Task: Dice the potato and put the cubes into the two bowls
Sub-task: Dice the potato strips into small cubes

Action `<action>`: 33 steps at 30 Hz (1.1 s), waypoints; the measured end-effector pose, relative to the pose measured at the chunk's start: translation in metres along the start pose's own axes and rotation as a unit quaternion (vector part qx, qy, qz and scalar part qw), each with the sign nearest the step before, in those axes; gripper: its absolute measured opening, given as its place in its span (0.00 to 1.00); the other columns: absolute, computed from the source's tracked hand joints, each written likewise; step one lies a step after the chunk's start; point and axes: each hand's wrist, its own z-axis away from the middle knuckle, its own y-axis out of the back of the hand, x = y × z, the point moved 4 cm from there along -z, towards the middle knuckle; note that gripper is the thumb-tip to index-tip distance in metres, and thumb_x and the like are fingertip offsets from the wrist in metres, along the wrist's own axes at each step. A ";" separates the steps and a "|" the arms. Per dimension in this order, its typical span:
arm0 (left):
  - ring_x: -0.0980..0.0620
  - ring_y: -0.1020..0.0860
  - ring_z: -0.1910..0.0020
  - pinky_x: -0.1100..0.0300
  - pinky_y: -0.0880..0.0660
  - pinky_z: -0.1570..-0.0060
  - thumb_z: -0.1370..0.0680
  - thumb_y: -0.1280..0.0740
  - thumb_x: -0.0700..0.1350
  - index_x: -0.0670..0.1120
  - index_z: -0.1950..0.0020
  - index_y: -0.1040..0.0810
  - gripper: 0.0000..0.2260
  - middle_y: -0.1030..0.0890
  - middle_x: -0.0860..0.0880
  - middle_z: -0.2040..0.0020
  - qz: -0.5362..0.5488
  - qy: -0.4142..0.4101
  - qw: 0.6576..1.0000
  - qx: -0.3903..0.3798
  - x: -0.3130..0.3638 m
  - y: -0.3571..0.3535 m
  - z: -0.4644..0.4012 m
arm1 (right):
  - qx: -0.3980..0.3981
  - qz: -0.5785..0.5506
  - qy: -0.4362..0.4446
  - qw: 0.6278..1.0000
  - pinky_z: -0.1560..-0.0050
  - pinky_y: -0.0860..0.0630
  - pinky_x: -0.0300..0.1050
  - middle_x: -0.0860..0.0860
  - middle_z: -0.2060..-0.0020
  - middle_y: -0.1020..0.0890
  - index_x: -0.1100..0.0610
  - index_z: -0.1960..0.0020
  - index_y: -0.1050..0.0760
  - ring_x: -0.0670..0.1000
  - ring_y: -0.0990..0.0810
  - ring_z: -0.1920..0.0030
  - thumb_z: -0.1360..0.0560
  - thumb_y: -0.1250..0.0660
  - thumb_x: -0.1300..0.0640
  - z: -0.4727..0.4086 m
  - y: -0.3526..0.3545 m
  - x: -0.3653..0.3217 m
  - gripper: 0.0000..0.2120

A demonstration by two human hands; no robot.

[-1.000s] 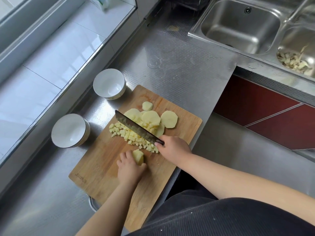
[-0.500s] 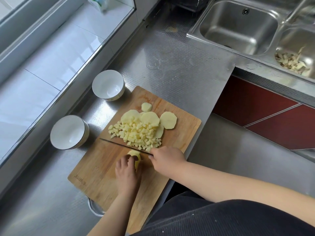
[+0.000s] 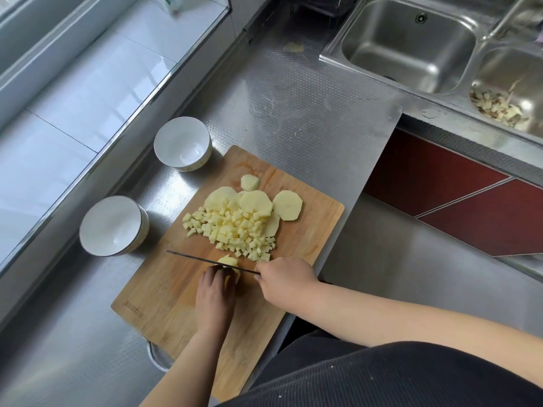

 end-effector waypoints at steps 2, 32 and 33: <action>0.39 0.23 0.53 0.48 0.24 0.57 0.33 0.24 0.32 0.39 0.50 0.19 0.13 0.20 0.41 0.51 0.004 0.001 1.000 0.003 -0.001 0.000 0.000 | -0.006 0.006 -0.001 1.000 0.71 0.43 0.43 0.56 0.51 0.19 0.58 0.42 0.26 0.60 0.21 0.52 0.17 0.47 0.53 -0.002 0.000 -0.001 0.14; 0.45 0.24 0.58 0.56 0.25 0.63 0.24 0.41 0.49 0.42 0.56 0.19 0.15 0.21 0.44 0.56 -0.012 -0.059 0.998 0.013 -0.005 0.008 0.000 | -0.121 -0.102 -0.133 0.978 0.57 0.28 0.47 0.57 0.47 0.21 0.59 0.42 0.26 0.59 0.22 0.48 0.18 0.43 0.48 -0.038 -0.028 0.027 0.16; 0.45 0.24 0.58 0.56 0.25 0.62 0.24 0.40 0.49 0.42 0.56 0.19 0.14 0.21 0.44 0.56 -0.016 -0.058 0.998 0.014 -0.005 0.008 0.000 | -0.121 -0.108 -0.132 0.978 0.56 0.29 0.47 0.57 0.47 0.21 0.59 0.42 0.26 0.59 0.22 0.48 0.18 0.43 0.47 -0.039 -0.025 0.029 0.16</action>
